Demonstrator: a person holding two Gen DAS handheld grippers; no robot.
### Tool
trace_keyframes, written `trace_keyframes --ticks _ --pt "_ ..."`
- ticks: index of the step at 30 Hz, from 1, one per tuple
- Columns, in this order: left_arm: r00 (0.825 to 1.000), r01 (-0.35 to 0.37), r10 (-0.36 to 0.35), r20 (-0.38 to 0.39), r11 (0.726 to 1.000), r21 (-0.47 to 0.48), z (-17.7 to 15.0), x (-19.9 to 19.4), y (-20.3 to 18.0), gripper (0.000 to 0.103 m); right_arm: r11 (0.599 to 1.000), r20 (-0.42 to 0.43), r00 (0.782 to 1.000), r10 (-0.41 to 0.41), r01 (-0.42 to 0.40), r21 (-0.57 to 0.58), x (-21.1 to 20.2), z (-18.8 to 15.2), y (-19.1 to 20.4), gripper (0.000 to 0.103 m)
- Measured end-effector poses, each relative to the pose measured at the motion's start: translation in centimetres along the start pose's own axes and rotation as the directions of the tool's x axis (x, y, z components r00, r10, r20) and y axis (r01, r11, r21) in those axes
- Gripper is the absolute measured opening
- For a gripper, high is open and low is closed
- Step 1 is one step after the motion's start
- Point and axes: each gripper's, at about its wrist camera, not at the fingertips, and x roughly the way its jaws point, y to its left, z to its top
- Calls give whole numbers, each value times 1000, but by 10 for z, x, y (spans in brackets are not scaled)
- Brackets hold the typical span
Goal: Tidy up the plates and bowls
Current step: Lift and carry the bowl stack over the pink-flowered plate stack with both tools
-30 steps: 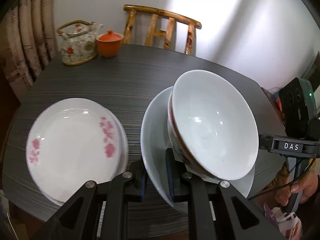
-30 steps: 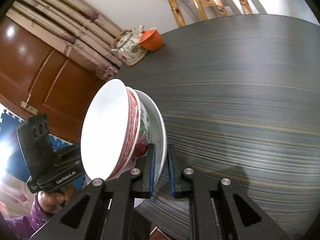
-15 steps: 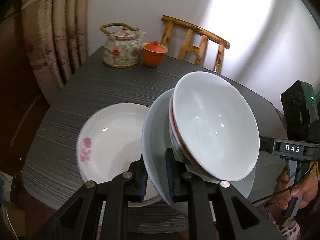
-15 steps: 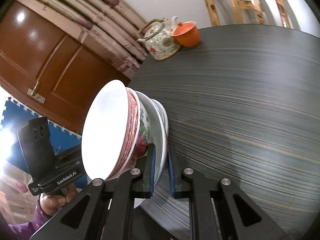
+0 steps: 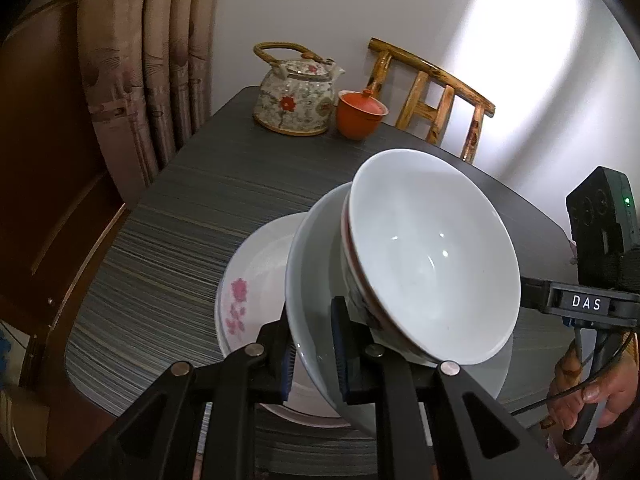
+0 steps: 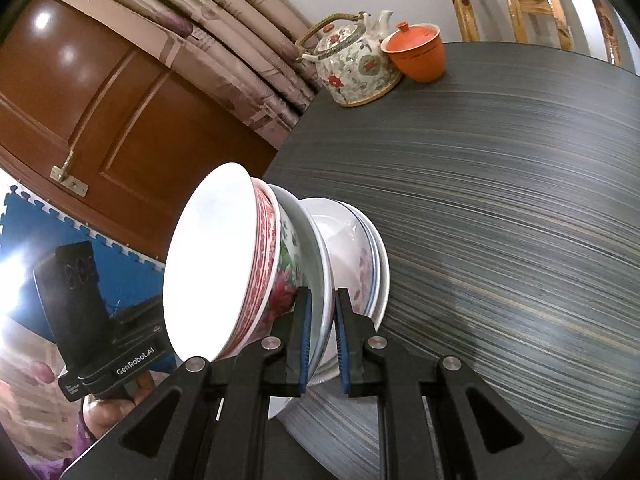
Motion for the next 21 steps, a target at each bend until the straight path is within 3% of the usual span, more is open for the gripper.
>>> trace_keyframes --ticks 21 --pt "999 -48 48 -25 999 0 -3 17 15 14 999 -37 999 -11 12 31 29 3 -3 13"
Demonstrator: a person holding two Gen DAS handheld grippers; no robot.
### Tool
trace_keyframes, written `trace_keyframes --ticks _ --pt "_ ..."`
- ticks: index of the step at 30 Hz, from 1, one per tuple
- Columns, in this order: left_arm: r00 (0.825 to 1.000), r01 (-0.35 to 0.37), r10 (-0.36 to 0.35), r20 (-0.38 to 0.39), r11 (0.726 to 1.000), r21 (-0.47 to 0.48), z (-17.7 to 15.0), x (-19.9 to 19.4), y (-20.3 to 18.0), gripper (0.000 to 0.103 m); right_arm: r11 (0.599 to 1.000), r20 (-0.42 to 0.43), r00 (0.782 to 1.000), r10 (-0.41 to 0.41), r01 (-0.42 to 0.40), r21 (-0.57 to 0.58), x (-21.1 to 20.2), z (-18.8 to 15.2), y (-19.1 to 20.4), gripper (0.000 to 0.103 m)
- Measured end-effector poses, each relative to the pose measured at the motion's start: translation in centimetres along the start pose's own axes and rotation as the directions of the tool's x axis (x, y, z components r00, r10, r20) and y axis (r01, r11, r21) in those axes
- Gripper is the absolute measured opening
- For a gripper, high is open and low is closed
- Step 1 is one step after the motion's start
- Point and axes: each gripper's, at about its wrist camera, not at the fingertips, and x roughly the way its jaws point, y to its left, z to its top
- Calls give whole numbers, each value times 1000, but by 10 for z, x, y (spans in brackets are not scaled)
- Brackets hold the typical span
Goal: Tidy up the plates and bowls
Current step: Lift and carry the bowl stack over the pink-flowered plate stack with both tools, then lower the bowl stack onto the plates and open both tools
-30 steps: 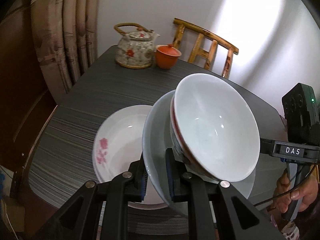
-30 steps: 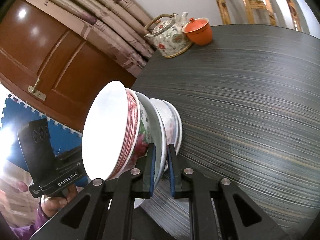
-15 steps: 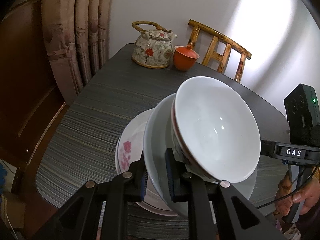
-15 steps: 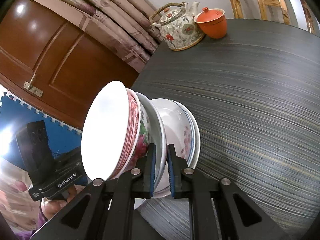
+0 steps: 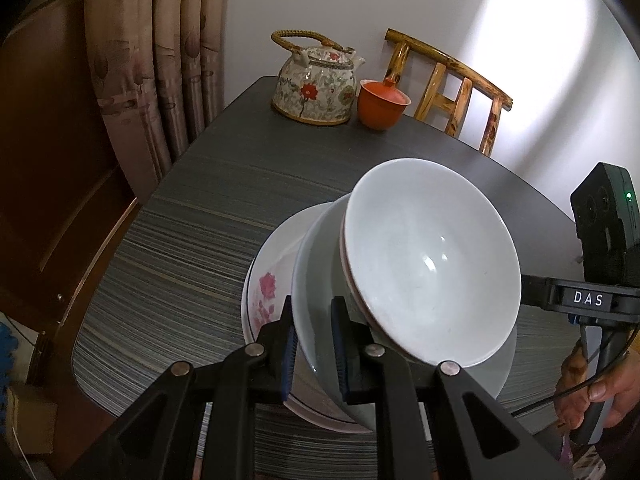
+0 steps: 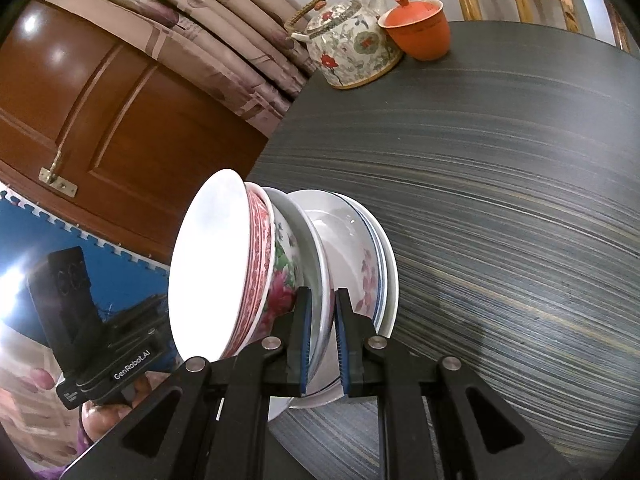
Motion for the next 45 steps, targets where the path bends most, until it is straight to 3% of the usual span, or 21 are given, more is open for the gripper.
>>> trace_keyframes --ticks 23,45 --pt "1000 -8 8 -15 1000 0 -3 6 -1 14 1000 -16 1000 -8 8 21 10 1 -7 13" --pt "997 -81 81 8 995 50 -4 2 -10 17 999 11 1000 12 -13 51 8 -3 -15 13"
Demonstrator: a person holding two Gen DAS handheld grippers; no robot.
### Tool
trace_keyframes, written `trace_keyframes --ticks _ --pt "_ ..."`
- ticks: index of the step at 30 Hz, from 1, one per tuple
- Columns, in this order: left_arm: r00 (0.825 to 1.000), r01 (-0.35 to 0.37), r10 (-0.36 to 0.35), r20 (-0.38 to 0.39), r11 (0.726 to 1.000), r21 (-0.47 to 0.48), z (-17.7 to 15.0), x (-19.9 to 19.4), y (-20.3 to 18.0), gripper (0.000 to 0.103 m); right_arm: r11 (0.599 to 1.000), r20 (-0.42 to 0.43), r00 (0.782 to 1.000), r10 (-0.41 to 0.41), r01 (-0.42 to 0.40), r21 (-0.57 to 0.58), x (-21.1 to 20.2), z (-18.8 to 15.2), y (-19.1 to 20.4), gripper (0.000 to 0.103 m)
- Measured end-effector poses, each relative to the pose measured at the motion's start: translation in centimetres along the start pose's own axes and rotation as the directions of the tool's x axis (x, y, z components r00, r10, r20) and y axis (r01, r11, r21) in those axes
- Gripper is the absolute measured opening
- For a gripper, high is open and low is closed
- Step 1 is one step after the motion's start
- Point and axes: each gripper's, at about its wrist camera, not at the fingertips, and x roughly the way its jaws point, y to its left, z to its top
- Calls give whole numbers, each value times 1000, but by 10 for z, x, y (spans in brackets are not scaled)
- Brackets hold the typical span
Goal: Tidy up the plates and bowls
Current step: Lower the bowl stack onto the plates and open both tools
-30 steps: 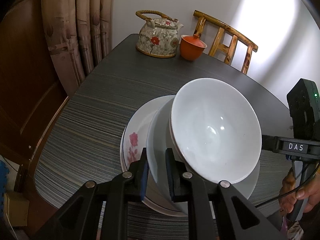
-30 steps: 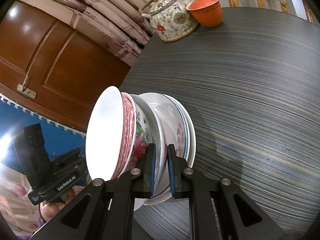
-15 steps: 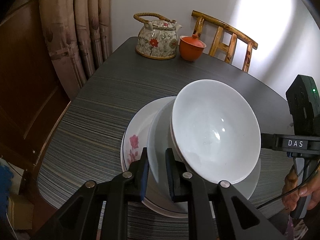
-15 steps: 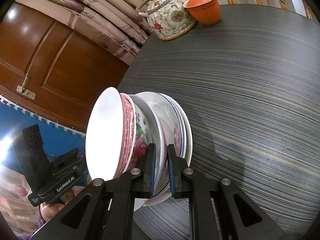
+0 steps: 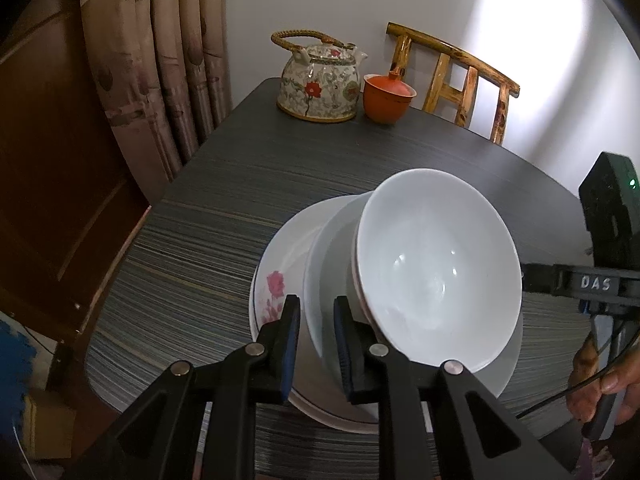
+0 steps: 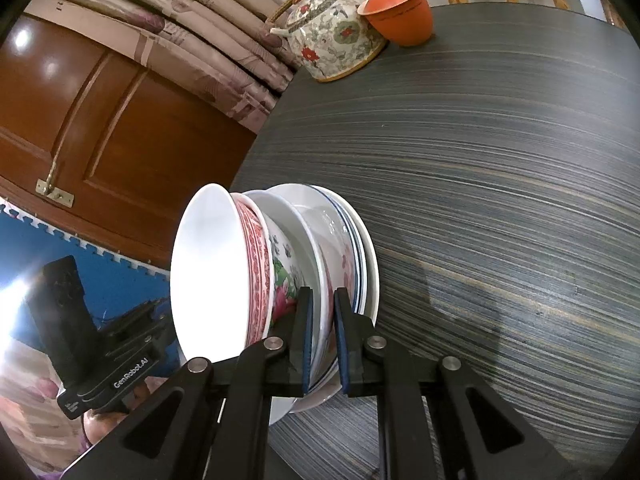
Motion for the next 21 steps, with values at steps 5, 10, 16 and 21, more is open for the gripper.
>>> trace_keyframes --ticks 5,10,16,21 --pt "999 -44 44 22 998 40 1 -6 -5 18 1000 25 1000 2 -3 5 -9 0 0 13" --pt "995 -81 78 57 995 53 1 -17 -9 23 1000 75 997 -7 7 -4 -23 1 4 17" --pt "985 -149 141 96 986 73 0 -31 -19 29 999 156 988 -11 18 -41 -49 -10 13 23" --pt "979 -170 158 132 982 79 -5 -48 -29 33 993 224 974 -36 59 -100 -70 -25 26 34"
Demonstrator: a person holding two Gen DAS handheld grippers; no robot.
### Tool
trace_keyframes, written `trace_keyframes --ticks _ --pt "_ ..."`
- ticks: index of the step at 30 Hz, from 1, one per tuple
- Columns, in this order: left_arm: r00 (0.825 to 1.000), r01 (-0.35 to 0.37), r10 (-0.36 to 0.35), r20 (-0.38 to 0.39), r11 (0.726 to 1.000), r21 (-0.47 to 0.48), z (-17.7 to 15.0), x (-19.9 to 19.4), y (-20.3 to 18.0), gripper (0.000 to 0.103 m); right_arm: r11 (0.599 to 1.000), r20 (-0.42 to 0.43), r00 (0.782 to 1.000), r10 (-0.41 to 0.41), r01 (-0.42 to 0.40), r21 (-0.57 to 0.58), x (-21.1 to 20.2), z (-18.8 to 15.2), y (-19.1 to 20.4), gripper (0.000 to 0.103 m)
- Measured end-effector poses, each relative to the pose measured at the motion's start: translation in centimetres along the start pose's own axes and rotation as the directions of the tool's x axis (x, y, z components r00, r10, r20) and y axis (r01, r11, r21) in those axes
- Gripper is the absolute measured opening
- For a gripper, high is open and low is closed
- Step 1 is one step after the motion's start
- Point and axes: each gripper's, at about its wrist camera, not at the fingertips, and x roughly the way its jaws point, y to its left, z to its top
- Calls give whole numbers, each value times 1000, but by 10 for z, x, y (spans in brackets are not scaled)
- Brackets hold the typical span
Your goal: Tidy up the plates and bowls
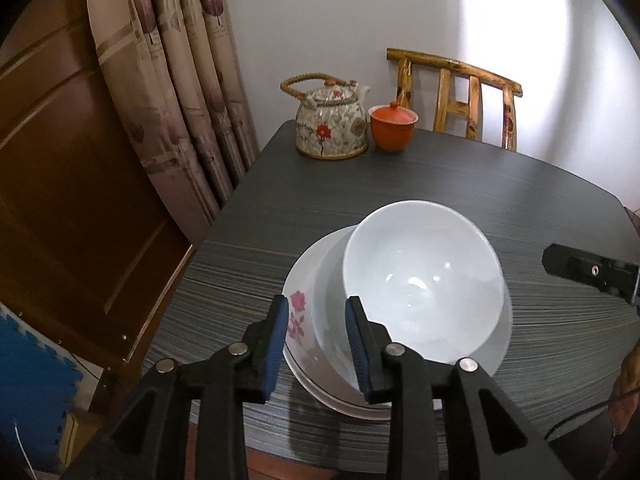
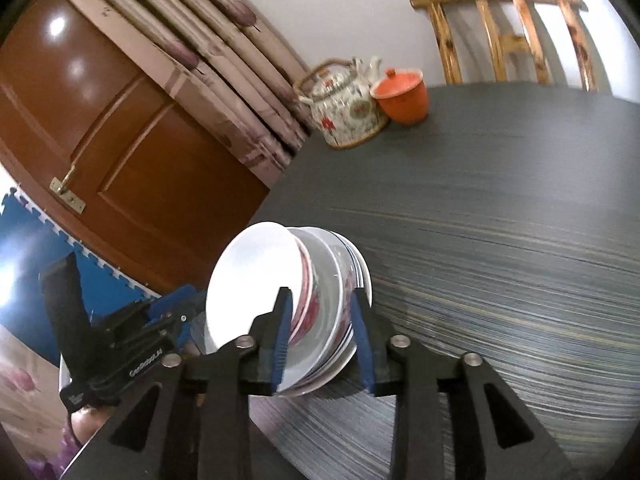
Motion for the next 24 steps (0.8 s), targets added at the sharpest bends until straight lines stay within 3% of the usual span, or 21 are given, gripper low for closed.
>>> trace_keyframes --ticks 3,8,12,15,24 --pt "999 -38 37 34 999 15 -3 -15 -5 39 1000 27 1000 8 -8 -12 -15 -9 5 38" --pt "991 -82 80 104 996 23 -12 -46 -12 40 1000 48 999 7 -6 -18 -30 -21 10 38" --pt "979 -130 127 158 992 6 -17 -64 -12 60 1000 63 998 11 -11 10 -44 -33 8 42" --pt "970 -124 122 212 992 -4 -22 -78 -10 60 1000 70 998 9 -11 24 -51 -42 8 48" --pt "957 -66 52 287 997 38 -20 -95 -21 63 1000 90 996 -14 13 12 -73 -60 18 48"
